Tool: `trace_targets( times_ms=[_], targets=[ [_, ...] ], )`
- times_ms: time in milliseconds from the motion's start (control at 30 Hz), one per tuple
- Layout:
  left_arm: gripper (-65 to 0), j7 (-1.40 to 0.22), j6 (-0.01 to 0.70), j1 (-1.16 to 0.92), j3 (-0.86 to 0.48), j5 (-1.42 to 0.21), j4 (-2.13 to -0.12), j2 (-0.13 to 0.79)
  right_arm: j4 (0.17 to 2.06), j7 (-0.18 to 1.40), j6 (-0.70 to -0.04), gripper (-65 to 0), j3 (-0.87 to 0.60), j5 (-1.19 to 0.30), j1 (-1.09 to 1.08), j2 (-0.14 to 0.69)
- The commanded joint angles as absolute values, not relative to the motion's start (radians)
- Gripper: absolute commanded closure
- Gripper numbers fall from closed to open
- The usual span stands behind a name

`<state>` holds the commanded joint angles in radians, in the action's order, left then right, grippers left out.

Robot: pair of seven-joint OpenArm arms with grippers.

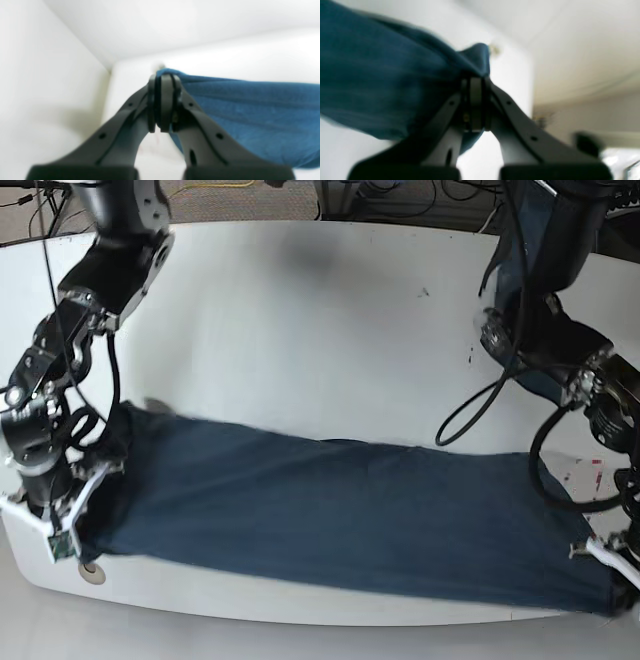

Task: Layout the t-shirt on the table in an organized manner, then fold the t-shirt properly

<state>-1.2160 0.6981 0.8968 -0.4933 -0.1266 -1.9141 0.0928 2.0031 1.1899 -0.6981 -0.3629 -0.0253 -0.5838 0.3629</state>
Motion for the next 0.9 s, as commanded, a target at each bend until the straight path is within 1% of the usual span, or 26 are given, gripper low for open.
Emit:
trace_targets(
  times_ms=[67,167,333,400,500,633,700,833,900],
  targets=[
    [0.0,-1.216,0.673,0.967,-0.478,-0.127,-1.908,0.094,2.003,1.191,-0.698,0.0,-0.318,-0.025,-0.657,0.401],
    [0.0,-1.216,0.657,1.075,-0.46,-0.127,-1.87,0.114,1.995,1.194,-0.698,0.0,-0.243,-0.025,-0.766,0.446],
    [0.0,-1.216,0.654,1.256,-0.45,-0.128,-1.759,0.128,1.96,1.21,-0.698,0.0,-0.124,-0.025,-0.957,0.507],
    [0.0,-1.216,0.654,1.309,-0.45,-0.128,-1.728,0.128,1.957,1.23,-0.698,0.0,-0.093,-0.025,-1.015,0.53],
    [0.0,-1.216,0.656,1.309,-0.45,-0.13,-1.699,0.143,1.957,1.242,-0.698,-0.2,-0.065,-0.028,-1.064,0.553],
    [0.0,-1.218,0.659,1.309,-0.449,-0.133,-1.684,0.145,1.975,1.245,-0.698,-0.3,-0.061,-0.035,-1.064,0.578],
    [0.0,-1.221,0.659,1.309,-0.449,-0.134,-1.685,0.145,1.991,1.245,-0.698,-0.3,-0.07,-0.033,-1.017,0.588],
    [0.0,-1.257,0.662,1.244,-0.449,-0.137,-1.701,0.148,2.031,1.245,-0.698,-0.3,-0.162,-0.036,-0.869,0.599],
    [0.0,-1.273,0.684,1.173,-0.449,-0.137,-1.738,0.148,2.032,1.245,-0.698,-0.3,-0.246,-0.036,-0.763,0.599]
  ],
)
